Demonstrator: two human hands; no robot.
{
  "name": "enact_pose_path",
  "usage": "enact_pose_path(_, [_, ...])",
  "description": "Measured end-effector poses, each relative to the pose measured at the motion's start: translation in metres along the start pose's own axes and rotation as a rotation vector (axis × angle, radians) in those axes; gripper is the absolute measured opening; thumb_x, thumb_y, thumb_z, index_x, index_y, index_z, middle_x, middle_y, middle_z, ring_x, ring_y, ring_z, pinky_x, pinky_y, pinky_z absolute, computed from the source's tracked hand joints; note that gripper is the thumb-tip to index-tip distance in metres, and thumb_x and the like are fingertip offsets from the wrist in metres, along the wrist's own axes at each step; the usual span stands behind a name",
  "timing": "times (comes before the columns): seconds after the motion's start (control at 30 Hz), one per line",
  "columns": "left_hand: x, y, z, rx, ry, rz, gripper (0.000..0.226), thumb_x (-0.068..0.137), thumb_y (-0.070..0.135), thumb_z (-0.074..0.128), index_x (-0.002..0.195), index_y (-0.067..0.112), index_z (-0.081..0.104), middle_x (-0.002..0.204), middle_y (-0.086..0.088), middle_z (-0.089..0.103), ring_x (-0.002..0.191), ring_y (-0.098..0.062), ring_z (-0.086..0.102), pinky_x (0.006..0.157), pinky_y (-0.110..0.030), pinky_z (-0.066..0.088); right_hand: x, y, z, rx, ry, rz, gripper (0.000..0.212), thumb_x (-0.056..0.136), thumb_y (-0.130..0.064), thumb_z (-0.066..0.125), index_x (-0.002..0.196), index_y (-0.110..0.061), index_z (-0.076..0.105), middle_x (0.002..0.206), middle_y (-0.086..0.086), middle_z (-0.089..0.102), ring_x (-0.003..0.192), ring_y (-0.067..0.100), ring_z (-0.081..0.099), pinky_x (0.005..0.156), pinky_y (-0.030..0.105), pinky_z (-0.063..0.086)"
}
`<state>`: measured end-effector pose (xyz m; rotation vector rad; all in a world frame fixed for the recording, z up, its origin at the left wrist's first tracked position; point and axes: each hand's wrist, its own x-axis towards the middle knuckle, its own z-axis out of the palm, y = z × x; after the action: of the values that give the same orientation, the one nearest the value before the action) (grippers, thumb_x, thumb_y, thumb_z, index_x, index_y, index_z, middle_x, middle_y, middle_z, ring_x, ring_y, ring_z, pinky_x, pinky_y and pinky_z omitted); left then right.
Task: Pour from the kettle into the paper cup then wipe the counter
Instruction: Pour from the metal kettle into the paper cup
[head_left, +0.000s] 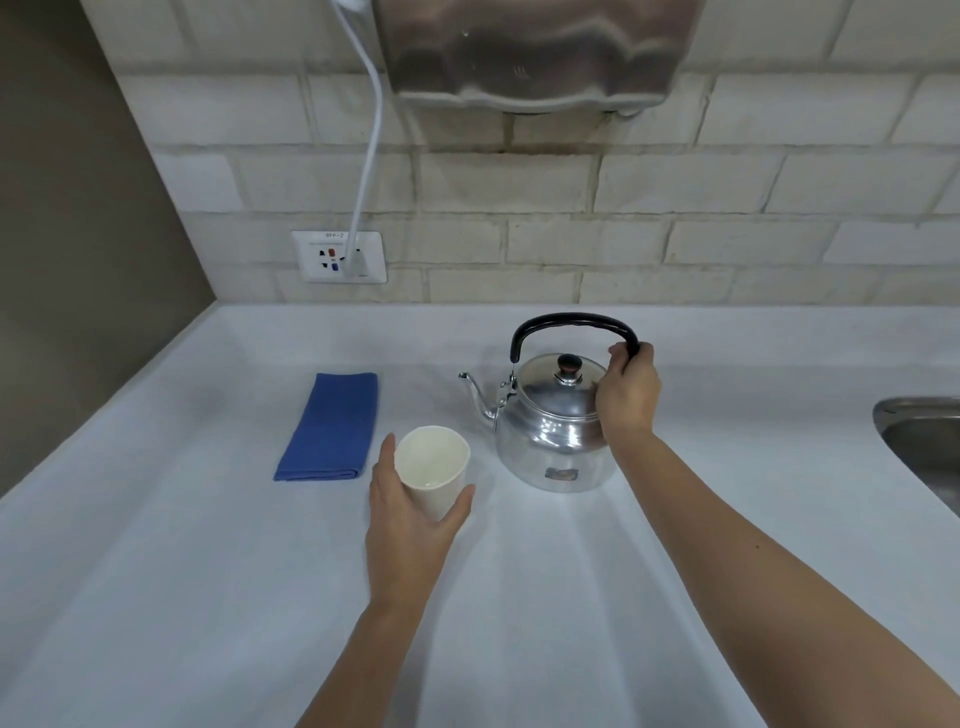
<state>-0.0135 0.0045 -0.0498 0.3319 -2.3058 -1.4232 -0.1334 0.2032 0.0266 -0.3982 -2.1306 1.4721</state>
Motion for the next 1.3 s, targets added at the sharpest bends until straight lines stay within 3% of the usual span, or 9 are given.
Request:
enact_pose_path(0.13, [0.0,-0.003,-0.001,0.002,0.003,-0.02,0.096,0.065,0.048,0.075,0.139,0.037,0.017,0.142,0.005,0.041,0.129,-0.02,0.043,0.101,-0.045,0.046,-0.005,0.0,0.003,0.07,0.008,0.034,0.027,0.099,-0.021,0.029,0.103,0.001,0.044,0.093,0.005,0.053,0.08,0.02,0.048,0.072,0.028,0.035])
enact_pose_path(0.4, [-0.004,-0.006,-0.004,-0.029,-0.028,-0.042,0.091,0.066,0.045,0.076,0.138,0.038,0.02,0.138,0.004,0.046,0.122,-0.02,0.05,0.097,-0.049,0.049,-0.015,-0.002,0.002,0.139,-0.002,0.035,0.026,0.099,-0.022,0.03,0.104,-0.002,0.045,0.094,0.003,0.053,0.083,0.017,0.048,0.075,0.027,0.035])
enact_pose_path(0.57, [-0.006,-0.005,-0.005,-0.055,-0.043,-0.005,0.086,0.066,0.038,0.078,0.135,0.029,0.028,0.131,0.004,0.049,0.118,-0.022,0.052,0.095,-0.05,0.05,-0.012,-0.014,-0.001,0.175,-0.014,0.008,0.028,0.099,-0.024,0.03,0.106,-0.002,0.046,0.097,0.003,0.053,0.087,0.016,0.048,0.078,0.027,0.036])
enact_pose_path(0.77, [-0.009,-0.005,-0.007,-0.071,-0.052,0.017,0.086,0.066,0.036,0.078,0.135,0.029,0.029,0.131,0.006,0.046,0.118,-0.021,0.049,0.097,-0.049,0.049,-0.013,-0.028,-0.004,0.139,-0.033,-0.103,0.024,0.098,-0.021,0.031,0.102,-0.004,0.047,0.092,0.003,0.055,0.078,0.016,0.05,0.057,0.012,0.032])
enact_pose_path(0.9, [-0.013,-0.006,-0.009,-0.072,-0.047,0.016,0.086,0.065,0.038,0.078,0.135,0.032,0.028,0.126,0.012,0.044,0.117,-0.02,0.048,0.098,-0.047,0.048,-0.016,-0.035,-0.009,0.121,-0.043,-0.149,0.022,0.098,-0.02,0.031,0.102,-0.004,0.046,0.088,0.003,0.055,0.068,0.001,0.048,0.05,0.001,0.034])
enact_pose_path(1.13, [-0.017,-0.007,-0.011,-0.068,-0.05,0.032,0.078,0.067,0.037,0.076,0.132,0.031,0.032,0.114,0.017,0.042,0.115,-0.015,0.046,0.094,-0.033,0.043,-0.02,-0.051,-0.022,0.084,-0.082,-0.258,0.013,0.097,-0.015,0.033,0.093,-0.01,0.044,0.068,0.0,0.049,0.054,0.01,0.043,0.043,0.009,0.034])
enact_pose_path(1.3, [-0.022,-0.011,-0.014,-0.009,-0.033,0.03,0.071,0.074,0.03,0.074,0.134,0.021,0.036,0.12,0.009,0.046,0.12,-0.015,0.041,0.097,-0.029,0.038,-0.026,-0.063,-0.028,0.077,-0.106,-0.317,0.011,0.096,-0.013,0.034,0.087,-0.011,0.041,0.06,-0.002,0.044,0.053,0.012,0.038,0.043,0.013,0.032])
